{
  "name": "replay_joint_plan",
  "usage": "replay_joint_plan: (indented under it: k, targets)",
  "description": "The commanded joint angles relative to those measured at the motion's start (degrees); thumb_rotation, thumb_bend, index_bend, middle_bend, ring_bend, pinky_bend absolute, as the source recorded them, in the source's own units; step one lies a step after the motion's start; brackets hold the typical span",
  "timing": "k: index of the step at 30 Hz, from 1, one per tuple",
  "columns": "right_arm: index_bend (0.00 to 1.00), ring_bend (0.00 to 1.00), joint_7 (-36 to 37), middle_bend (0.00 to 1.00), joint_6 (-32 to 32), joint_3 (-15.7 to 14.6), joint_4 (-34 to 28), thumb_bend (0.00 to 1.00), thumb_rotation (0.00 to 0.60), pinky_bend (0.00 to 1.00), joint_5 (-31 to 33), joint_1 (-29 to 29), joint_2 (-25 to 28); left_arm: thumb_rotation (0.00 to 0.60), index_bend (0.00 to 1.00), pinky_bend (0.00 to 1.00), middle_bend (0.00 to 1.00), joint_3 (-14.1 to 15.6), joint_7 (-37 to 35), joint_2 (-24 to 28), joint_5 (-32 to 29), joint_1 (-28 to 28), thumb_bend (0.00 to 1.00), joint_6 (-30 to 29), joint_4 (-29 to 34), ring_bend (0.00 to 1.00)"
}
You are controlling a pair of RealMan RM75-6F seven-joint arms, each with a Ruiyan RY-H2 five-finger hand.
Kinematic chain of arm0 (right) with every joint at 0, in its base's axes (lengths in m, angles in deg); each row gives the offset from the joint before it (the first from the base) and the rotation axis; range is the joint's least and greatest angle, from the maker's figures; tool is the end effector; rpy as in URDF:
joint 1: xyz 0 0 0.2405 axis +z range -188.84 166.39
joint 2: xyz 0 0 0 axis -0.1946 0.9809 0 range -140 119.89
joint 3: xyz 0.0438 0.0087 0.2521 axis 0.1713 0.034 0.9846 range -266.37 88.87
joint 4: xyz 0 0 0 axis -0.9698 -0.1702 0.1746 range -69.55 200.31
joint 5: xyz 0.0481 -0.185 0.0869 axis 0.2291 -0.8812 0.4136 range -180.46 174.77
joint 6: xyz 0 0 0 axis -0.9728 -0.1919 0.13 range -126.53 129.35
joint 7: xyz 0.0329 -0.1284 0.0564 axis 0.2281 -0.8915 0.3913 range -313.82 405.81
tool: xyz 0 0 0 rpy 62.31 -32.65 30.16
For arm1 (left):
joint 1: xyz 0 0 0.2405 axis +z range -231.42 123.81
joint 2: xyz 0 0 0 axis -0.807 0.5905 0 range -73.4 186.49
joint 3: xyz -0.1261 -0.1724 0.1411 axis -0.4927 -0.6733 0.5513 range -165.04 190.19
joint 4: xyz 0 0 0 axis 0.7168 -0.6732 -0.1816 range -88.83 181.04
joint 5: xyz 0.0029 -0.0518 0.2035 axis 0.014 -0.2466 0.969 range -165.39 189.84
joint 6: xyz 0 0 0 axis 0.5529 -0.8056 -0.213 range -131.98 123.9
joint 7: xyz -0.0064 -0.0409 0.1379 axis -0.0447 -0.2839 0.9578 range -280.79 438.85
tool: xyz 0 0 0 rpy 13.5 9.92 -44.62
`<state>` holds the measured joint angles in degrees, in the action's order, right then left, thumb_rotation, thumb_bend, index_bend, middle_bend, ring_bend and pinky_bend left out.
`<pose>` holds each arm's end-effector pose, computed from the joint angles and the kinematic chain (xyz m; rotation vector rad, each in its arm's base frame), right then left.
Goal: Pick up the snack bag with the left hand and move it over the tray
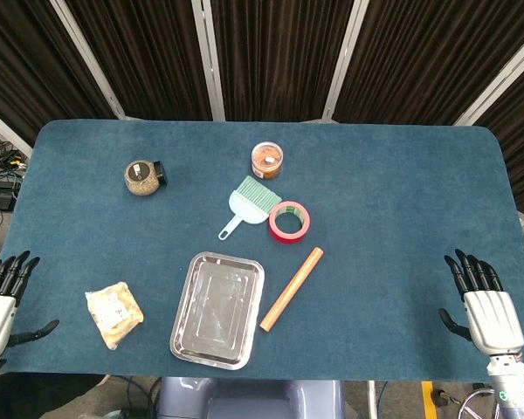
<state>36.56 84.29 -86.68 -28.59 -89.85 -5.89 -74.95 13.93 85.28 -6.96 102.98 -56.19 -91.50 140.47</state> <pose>-0.3033 -0.1798 0.1441 1.4797 -0.8315 0.8002 -0.3043 0.1514 0.1505 -1.4771 -0.8539 -0.8345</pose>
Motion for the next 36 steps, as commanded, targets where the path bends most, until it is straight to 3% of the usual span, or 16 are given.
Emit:
replay_joint_plan:
  k: [1, 9, 18, 22, 29, 31, 33, 36]
  targets:
    - [0.00, 0.00, 0.02, 0.00, 0.03, 0.00, -0.01, 0.30, 0.600, 0.09, -0.02, -0.01, -0.01, 0.600, 0.00, 0.01, 0.00, 0.08, 0.11, 0.03, 0.03, -0.03, 0.05, 0.17, -0.02, 0.00]
    - [0.00, 0.00, -0.05, 0.00, 0.28, -0.02, -0.25, 0.30, 0.600, 0.09, -0.11, -0.13, 0.01, 0.600, 0.00, 0.01, 0.00, 0.92, 1.45, 0.29, -0.07, -0.85, 0.05, 2.94, 0.08, 0.00]
    - [0.00, 0.00, -0.65, 0.00, 0.10, -0.04, -0.39, 0.30, 0.600, 0.09, 0.13, -0.13, -0.14, 0.600, 0.00, 0.03, 0.00, 3.01, 10.47, 0.32, -5.23, -5.31, 0.06, 16.82, 3.11, 0.00]
    - [0.00, 0.00, -0.47, 0.00, 0.35, -0.04, -0.46, 0.30, 0.600, 0.09, -0.05, -0.21, -0.05, 0.600, 0.00, 0.08, 0.00, 3.20, 15.48, -1.58, -8.32, -7.45, 0.07, 22.02, 3.74, 0.00]
    - [0.00, 0.00, -0.06, 0.00, 0.33, -0.05, -0.38, 0.30, 0.600, 0.09, -0.27, -0.14, -0.03, 0.600, 0.04, 0.11, 0.00, 2.02, 23.02, -7.59, -12.30, -10.11, 0.09, 25.68, 2.42, 0.00]
    - [0.00, 0.00, 0.02, 0.00, 0.25, -0.05, -0.37, 0.30, 0.600, 0.09, -0.23, -0.12, -0.01, 0.600, 0.12, 0.20, 0.06, 1.67, 24.73, -9.67, -13.83, -10.79, 0.13, 26.62, 1.64, 0.06]
    - [0.00, 0.00, 0.16, 0.00, 0.27, -0.01, -0.34, 0.30, 0.600, 0.09, -0.20, -0.12, 0.02, 0.600, 0.33, 0.41, 0.27, 1.31, 26.32, -11.82, -14.91, -11.30, 0.22, 26.89, 0.76, 0.26]
    - [0.00, 0.00, 0.41, 0.00, 0.29, 0.06, -0.36, 0.30, 0.600, 0.09, -0.08, -0.15, 0.15, 0.600, 0.57, 0.62, 0.57, 0.90, 27.62, -14.82, -14.64, -11.11, 0.32, 24.78, -0.71, 0.53]
